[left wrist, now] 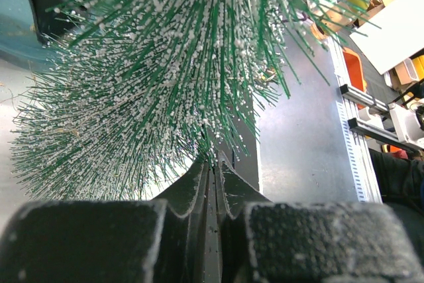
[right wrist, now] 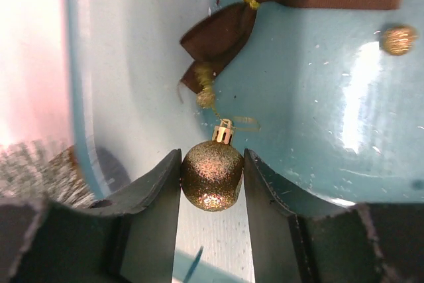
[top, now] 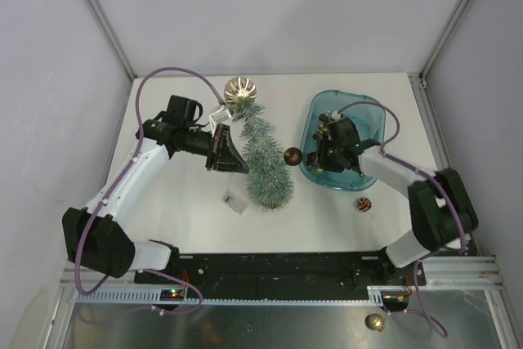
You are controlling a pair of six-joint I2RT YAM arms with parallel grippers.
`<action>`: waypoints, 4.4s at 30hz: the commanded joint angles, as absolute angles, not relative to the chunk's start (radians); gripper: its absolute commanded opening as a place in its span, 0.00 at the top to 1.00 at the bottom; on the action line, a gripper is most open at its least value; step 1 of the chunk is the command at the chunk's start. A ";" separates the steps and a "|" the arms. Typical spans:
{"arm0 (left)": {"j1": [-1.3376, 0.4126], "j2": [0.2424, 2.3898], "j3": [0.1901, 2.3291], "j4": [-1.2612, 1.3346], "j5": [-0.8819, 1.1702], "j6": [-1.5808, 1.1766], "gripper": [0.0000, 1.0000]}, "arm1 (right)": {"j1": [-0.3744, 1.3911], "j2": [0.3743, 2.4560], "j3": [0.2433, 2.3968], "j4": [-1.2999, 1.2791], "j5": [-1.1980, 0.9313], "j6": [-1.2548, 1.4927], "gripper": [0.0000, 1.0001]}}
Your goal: Decorate the small christmas tree
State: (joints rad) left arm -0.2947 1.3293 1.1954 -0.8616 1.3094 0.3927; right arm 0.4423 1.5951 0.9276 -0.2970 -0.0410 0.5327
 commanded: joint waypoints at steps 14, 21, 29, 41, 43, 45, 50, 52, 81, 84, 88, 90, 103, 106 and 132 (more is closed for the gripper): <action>-0.299 1.311 1.232 -0.856 1.328 0.401 0.90 | 0.392 0.900 0.954 -0.540 -0.288 0.495 0.58; -0.300 1.314 1.225 -0.855 1.331 0.403 0.90 | 0.560 0.785 0.936 -0.577 -0.409 0.502 0.57; -0.299 1.315 1.218 -0.855 1.334 0.405 0.90 | 0.852 0.688 0.816 -0.498 -0.292 0.593 0.57; -0.301 1.313 1.223 -0.856 1.332 0.398 0.90 | 1.111 0.826 0.754 -0.199 -0.147 0.594 0.56; -0.301 1.308 1.223 -0.855 1.330 0.396 0.90 | 1.101 0.869 0.772 -0.170 -0.146 0.573 0.56; -0.301 1.306 1.221 -0.855 1.328 0.396 0.90 | 1.082 0.897 0.789 -0.153 -0.151 0.556 0.56; -0.301 1.305 1.219 -0.856 1.329 0.397 0.90 | 1.032 0.896 0.819 -0.155 -0.118 0.526 0.58; -0.301 1.306 1.218 -0.856 1.330 0.398 0.90 | 1.016 0.871 0.828 -0.159 -0.095 0.514 0.58; -0.301 1.310 1.221 -0.856 1.337 0.401 0.90 | 0.935 0.800 0.852 -0.066 -0.284 0.521 0.59; -0.301 1.307 1.221 -0.856 1.336 0.400 0.90 | 0.934 0.819 0.852 -0.060 -0.305 0.522 0.59; -0.301 1.304 1.222 -0.855 1.334 0.399 0.90 | 0.932 0.838 0.852 -0.060 -0.326 0.522 0.59; -0.301 1.306 1.223 -0.856 1.335 0.399 0.90 | 0.930 0.844 0.850 -0.067 -0.319 0.520 0.59; -0.301 1.300 1.218 -0.855 1.332 0.400 0.91 | 0.958 0.882 0.809 -0.104 -0.148 0.520 0.62; -0.301 1.299 1.215 -0.855 1.330 0.402 0.91 | 0.974 0.880 0.801 -0.110 -0.102 0.517 0.63; -0.301 1.308 1.216 -0.856 1.330 0.402 0.91 | 1.131 0.833 0.680 -0.087 0.105 0.570 0.65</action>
